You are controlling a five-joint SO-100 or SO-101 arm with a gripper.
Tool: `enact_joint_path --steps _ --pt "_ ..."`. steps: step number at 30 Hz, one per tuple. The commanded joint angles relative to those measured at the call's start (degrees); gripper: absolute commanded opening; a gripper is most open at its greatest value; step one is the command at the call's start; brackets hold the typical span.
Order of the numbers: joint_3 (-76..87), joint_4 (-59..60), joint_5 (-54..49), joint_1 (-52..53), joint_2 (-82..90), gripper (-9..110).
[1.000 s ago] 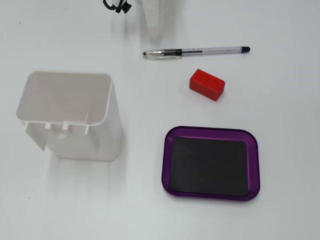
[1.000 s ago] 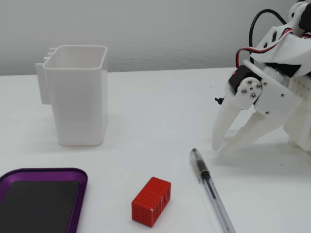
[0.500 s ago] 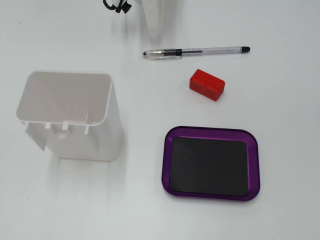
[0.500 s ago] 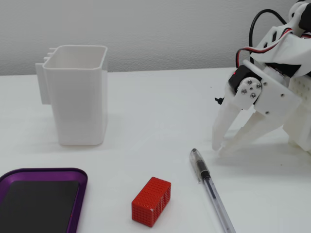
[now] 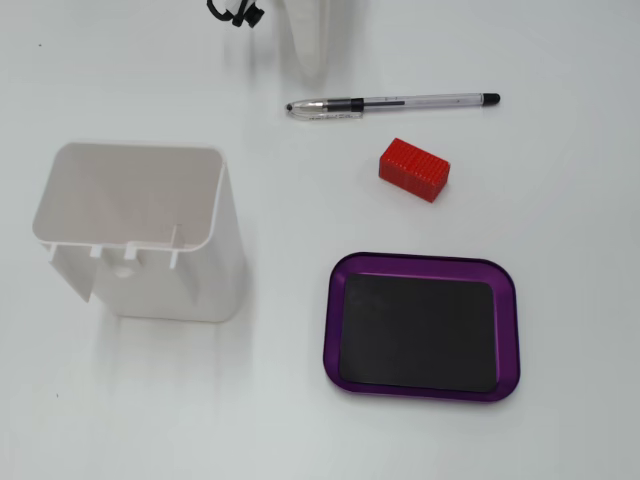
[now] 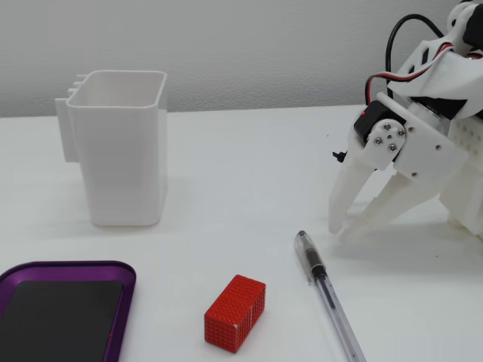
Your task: Pick up the cube and place it in the box.
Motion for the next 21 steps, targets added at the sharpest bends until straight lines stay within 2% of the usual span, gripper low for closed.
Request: enact_joint_path --steps 1,11,19,21 --pt "-1.93 -0.18 -0.18 0.09 1.23 0" --pt "-3.96 -0.18 0.26 0.09 -4.04 0" --pt "-20.74 -1.93 0.70 0.09 -29.18 0" --pt "-26.28 -2.81 3.87 0.09 -37.18 0"
